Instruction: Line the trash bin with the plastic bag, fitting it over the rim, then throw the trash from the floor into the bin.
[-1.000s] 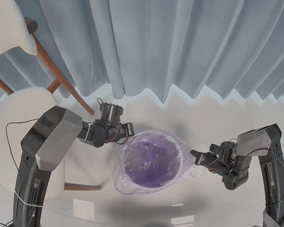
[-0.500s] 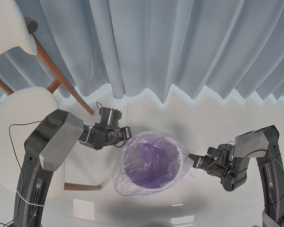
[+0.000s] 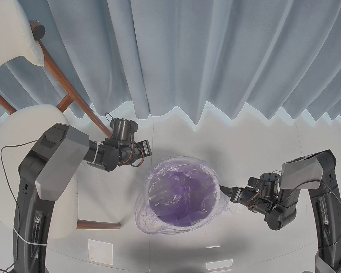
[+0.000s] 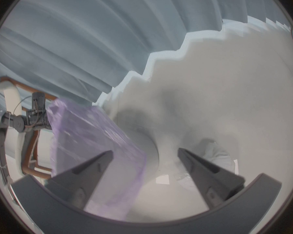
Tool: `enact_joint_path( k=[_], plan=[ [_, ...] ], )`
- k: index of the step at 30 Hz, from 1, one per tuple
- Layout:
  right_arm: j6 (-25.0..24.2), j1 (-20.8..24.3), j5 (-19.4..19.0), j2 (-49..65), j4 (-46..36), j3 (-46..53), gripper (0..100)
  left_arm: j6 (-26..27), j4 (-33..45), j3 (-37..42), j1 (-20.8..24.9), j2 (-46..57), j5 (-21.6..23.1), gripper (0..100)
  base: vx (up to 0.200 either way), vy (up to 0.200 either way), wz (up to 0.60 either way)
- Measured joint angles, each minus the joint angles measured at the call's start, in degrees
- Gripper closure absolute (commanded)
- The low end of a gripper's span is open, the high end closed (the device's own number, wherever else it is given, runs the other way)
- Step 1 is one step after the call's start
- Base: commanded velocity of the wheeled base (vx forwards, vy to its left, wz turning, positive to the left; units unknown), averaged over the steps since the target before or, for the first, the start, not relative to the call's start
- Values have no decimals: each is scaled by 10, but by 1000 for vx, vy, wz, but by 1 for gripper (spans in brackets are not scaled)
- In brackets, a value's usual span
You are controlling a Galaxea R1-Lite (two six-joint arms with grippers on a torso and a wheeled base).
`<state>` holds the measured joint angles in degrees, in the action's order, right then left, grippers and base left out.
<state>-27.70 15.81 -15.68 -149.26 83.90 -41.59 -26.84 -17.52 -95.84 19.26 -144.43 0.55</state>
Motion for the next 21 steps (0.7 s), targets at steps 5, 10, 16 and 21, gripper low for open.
enact_joint_path(
  k=[5, 10, 16, 21],
  plan=[
    [-50, 0, 0, 34, 33, 41, 0, -16, 0, 17, 5, 43, 1, 100, 0, 0, 0],
    [-80, -1, 0, 90, 48, 112, 0, -30, 0, 67, 9, 102, 0, 100, 0, 0, 0],
    [-101, -4, 1, 194, 51, 227, 0, -39, -2, 163, 20, 216, -1, 100, 0, 0, 0],
    [-109, -5, 16, 295, 51, 328, 0, -40, -3, 282, 36, 340, -3, 100, 0, 0, 0]
  ],
)
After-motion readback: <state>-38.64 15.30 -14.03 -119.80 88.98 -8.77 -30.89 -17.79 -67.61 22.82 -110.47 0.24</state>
